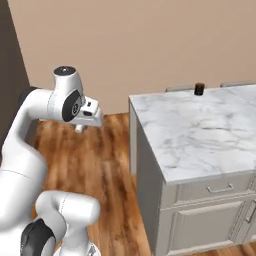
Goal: Pick up the marshmallow and place it in the cup of hot chocolate on the dining counter.
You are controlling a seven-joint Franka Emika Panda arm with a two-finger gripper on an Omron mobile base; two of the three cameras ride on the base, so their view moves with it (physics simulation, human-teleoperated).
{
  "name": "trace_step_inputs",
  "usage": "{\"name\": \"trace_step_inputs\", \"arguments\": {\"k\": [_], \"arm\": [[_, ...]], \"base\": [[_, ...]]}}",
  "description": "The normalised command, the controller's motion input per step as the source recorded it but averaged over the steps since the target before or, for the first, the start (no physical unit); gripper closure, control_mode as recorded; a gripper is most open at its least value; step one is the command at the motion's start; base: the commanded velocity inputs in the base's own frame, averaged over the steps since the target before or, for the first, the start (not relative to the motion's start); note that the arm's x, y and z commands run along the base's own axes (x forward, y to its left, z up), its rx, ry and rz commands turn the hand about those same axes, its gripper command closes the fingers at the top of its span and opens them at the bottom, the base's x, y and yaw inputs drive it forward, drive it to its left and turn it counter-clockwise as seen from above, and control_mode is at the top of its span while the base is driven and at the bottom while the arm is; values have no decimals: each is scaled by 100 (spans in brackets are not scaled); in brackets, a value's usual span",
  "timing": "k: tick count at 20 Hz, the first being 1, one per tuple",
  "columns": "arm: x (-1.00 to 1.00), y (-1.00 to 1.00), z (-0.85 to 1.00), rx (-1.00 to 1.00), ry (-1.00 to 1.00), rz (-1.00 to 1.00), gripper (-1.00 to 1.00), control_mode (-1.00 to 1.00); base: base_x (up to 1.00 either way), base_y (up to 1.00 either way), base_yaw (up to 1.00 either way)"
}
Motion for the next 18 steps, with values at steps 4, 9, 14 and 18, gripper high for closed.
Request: {"name": "trace_step_inputs", "arguments": {"k": [4,9,14,18], "arm": [[0,0,0,0,0,0,100,100],[0,0,0,0,0,0,100,100],[0,0,0,0,0,0,100,100],[0,0,0,0,0,0,100,100]], "base": [[100,95,-45],[89,80,-57],[66,67,-66],[59,83,-59]]}}
